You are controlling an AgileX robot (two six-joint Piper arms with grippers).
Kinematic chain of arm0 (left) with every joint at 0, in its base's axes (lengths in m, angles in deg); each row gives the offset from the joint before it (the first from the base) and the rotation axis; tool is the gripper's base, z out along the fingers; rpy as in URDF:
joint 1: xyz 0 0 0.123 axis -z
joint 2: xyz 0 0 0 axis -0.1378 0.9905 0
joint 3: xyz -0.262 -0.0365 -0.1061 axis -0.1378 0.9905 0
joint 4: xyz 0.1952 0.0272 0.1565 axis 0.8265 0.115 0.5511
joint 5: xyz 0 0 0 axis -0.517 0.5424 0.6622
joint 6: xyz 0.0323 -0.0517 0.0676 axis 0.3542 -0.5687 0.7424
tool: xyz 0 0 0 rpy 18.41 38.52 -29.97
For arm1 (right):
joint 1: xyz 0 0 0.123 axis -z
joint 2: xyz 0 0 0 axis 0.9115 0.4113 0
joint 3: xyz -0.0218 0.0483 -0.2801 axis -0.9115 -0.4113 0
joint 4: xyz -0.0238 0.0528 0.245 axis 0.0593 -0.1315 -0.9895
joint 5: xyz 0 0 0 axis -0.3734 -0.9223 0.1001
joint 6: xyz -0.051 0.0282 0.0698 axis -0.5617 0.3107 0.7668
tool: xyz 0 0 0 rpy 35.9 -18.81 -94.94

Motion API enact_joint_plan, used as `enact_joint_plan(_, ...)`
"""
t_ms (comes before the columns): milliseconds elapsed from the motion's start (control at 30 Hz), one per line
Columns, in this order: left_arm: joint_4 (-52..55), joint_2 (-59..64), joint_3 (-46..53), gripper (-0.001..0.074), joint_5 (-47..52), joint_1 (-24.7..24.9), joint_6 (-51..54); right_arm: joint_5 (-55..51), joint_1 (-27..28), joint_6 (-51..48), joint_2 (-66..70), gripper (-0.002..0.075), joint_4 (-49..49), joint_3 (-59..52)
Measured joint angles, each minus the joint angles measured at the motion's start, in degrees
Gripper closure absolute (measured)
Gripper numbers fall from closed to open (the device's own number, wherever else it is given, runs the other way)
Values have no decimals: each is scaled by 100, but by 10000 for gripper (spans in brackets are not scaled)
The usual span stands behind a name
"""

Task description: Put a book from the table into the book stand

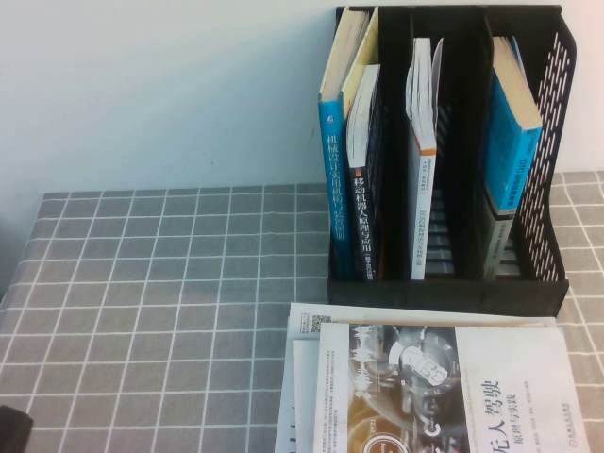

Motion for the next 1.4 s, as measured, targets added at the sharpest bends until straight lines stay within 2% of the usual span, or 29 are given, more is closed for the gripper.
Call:
enact_joint_plan(200,23,0,0,738,63,0,12,0,0,0,0,731,0,0)
enact_joint_plan(467,-228,0,0,738,-1769,0,12,0,0,0,0,731,0,0)
enact_joint_plan(567,-274,0,0,738,-2098,0,-189,0,0,0,0,731,0,0)
enact_joint_plan(633,-278,0,0,738,-2111,0,-1318,0,0,0,0,731,0,0)
enact_joint_plan(800,-291,0,0,738,-2111,0,-6450,0,0,0,0,731,0,0)
enact_joint_plan(867,-303,0,0,738,-2111,0,-8095,0,0,0,0,731,0,0)
enact_joint_plan(967,-315,0,0,738,-2084,0,-10018,0,0,0,0,731,0,0)
enact_joint_plan(1200,-315,0,0,738,-1322,0,-12814,0,0,0,0,731,0,0)
enact_joint_plan(1400,-298,0,0,738,-711,0,-14158,0,0,0,0,731,0,0)
